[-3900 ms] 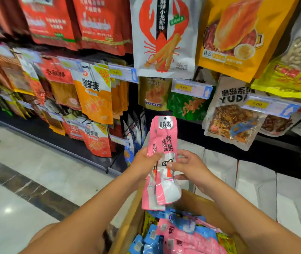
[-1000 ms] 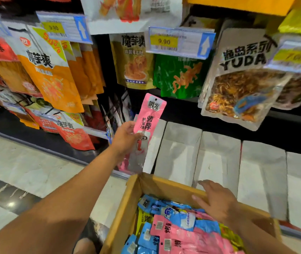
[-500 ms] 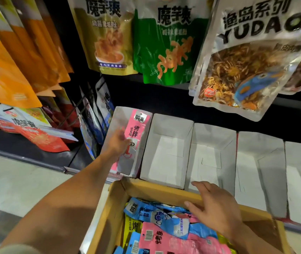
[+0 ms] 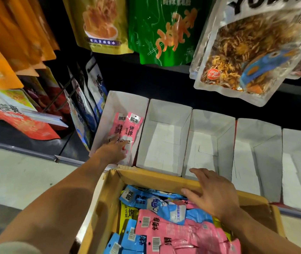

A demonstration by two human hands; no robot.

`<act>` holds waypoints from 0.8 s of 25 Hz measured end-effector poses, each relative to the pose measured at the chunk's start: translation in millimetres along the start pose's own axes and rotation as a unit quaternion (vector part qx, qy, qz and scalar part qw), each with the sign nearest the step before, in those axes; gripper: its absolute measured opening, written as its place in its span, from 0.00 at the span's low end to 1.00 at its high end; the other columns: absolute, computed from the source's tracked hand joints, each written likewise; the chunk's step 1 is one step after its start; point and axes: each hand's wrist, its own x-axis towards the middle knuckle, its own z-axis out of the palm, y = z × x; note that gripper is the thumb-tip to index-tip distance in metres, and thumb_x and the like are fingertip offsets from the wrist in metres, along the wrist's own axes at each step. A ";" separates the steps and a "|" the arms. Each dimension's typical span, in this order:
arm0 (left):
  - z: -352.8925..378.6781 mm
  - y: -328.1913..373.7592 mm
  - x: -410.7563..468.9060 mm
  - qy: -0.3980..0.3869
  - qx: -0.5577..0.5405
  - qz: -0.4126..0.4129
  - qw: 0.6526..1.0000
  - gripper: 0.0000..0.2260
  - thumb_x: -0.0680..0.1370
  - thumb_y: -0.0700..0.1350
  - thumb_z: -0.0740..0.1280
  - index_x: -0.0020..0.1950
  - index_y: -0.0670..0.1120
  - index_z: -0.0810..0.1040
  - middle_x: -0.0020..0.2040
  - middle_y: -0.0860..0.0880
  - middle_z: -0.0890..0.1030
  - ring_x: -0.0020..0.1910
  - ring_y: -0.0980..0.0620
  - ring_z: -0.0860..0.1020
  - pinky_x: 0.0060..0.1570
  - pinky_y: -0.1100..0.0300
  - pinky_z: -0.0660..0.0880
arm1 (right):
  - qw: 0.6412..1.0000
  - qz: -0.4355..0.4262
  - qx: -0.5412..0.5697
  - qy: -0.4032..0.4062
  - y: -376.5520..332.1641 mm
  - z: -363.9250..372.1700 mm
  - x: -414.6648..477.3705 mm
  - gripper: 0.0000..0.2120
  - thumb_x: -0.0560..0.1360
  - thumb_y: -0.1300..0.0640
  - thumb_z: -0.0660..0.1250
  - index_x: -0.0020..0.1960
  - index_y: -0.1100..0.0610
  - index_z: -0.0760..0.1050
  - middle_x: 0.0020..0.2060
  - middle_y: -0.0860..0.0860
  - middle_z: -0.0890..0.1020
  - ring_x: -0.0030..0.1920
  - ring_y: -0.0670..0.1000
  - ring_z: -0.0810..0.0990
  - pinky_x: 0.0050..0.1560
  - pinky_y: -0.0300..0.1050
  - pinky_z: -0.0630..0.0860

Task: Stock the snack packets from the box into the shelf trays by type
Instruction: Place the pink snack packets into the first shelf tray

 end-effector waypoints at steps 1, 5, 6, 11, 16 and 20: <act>2.0 -0.4 -0.7 -0.012 0.033 0.007 0.999 0.33 0.79 0.58 0.65 0.81 0.64 0.54 0.85 0.48 0.44 0.83 0.40 0.48 0.80 0.39 0.52 | 1.000 0.002 0.000 0.001 -0.5 -0.6 0.2 0.39 0.70 0.19 0.48 0.69 0.42 0.72 0.60 0.41 0.81 0.55 0.46 0.82 0.45 0.43 0.80; 9.2 -0.1 2.2 -0.041 0.039 0.008 0.998 0.42 0.75 0.63 0.68 0.80 0.69 0.42 0.83 0.52 0.36 0.82 0.35 0.45 0.77 0.34 0.55 | 1.000 0.006 0.004 0.007 -1.5 -1.6 0.4 0.40 0.70 0.18 0.47 0.69 0.41 0.72 0.61 0.42 0.81 0.56 0.46 0.82 0.45 0.42 0.79; 11.4 0.0 2.5 -0.030 0.034 0.008 0.999 0.45 0.74 0.64 0.69 0.80 0.68 0.40 0.83 0.53 0.37 0.82 0.36 0.46 0.77 0.34 0.56 | 1.000 0.006 0.005 0.005 -1.3 -1.3 0.7 0.40 0.70 0.18 0.47 0.70 0.41 0.72 0.61 0.41 0.81 0.56 0.46 0.82 0.45 0.42 0.79; 9.6 2.2 0.4 -0.035 0.041 -0.010 0.998 0.44 0.73 0.73 0.64 0.79 0.70 0.38 0.82 0.56 0.36 0.82 0.35 0.45 0.76 0.31 0.54 | 1.000 0.007 0.003 0.008 0.8 1.8 2.0 0.40 0.70 0.19 0.48 0.69 0.42 0.73 0.60 0.41 0.81 0.56 0.47 0.82 0.44 0.43 0.80; 11.4 10.3 -1.6 0.011 0.055 -0.015 0.998 0.26 0.84 0.63 0.49 0.80 0.69 0.44 0.84 0.52 0.41 0.82 0.36 0.48 0.77 0.34 0.55 | 1.000 0.009 0.002 0.016 2.1 4.5 2.2 0.39 0.70 0.19 0.50 0.68 0.43 0.73 0.58 0.42 0.82 0.54 0.47 0.82 0.42 0.43 0.79; 10.8 4.5 9.1 -0.027 0.046 0.005 0.999 0.31 0.83 0.65 0.55 0.81 0.65 0.42 0.84 0.50 0.40 0.82 0.37 0.45 0.78 0.33 0.51 | 1.000 0.009 -0.002 -0.004 2.5 3.4 1.7 0.38 0.71 0.20 0.50 0.70 0.43 0.70 0.61 0.43 0.81 0.58 0.49 0.80 0.43 0.44 0.78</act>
